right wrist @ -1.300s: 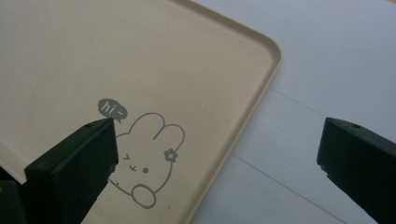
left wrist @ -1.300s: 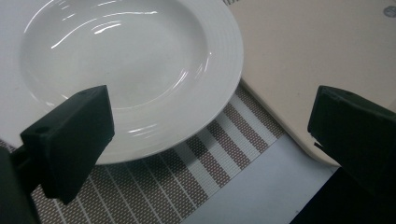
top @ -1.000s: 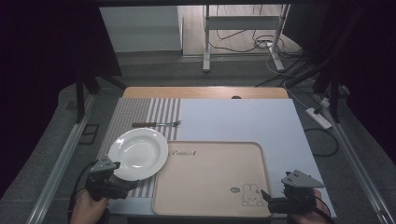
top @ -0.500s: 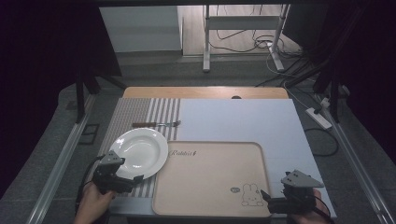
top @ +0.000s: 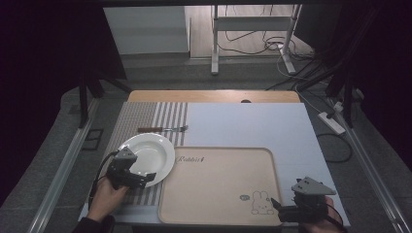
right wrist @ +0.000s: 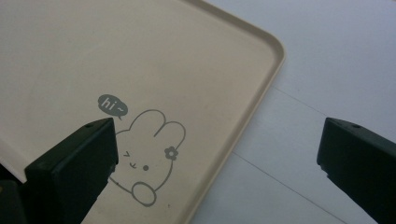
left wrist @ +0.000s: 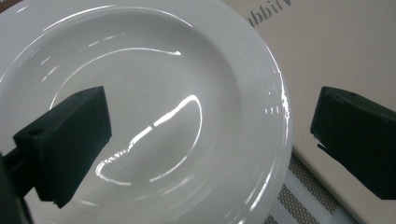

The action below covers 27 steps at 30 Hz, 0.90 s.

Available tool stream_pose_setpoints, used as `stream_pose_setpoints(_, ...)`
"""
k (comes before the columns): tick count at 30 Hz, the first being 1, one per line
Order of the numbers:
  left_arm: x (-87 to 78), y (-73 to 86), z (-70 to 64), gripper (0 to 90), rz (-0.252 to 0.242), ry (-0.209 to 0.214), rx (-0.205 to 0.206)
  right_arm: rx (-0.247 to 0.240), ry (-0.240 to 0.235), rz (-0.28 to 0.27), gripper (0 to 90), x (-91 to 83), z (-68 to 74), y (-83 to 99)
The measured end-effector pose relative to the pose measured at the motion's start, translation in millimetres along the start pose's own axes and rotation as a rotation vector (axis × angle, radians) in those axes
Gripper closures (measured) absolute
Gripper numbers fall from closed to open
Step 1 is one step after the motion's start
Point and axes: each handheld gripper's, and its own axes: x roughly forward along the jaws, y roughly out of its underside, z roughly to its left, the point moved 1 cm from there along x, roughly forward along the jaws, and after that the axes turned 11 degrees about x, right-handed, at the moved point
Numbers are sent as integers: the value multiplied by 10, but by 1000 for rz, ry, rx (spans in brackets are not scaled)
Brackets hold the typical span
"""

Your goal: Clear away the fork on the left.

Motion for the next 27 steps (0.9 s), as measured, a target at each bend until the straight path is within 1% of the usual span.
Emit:
stream_pose_setpoints(4,85,-86,80,0,6,16,-2,-2,-1,5,0,1,1,-1)
stream_pose_setpoints(12,201,-204,173,0,10,26,8,-3,-1,8,0,4,1,-1)
stream_pose_setpoints(18,298,-318,261,0,1,36,11,-5,-2,10,0,7,2,-1)
stream_pose_setpoints(24,410,-422,334,0,10,41,17,-7,-2,12,0,9,1,-1)
stream_pose_setpoints(26,467,-477,366,0,14,42,27,-7,-2,14,0,13,4,-1)
stream_pose_setpoints(27,467,-477,366,0,14,42,27,-7,-2,14,0,13,4,-1)
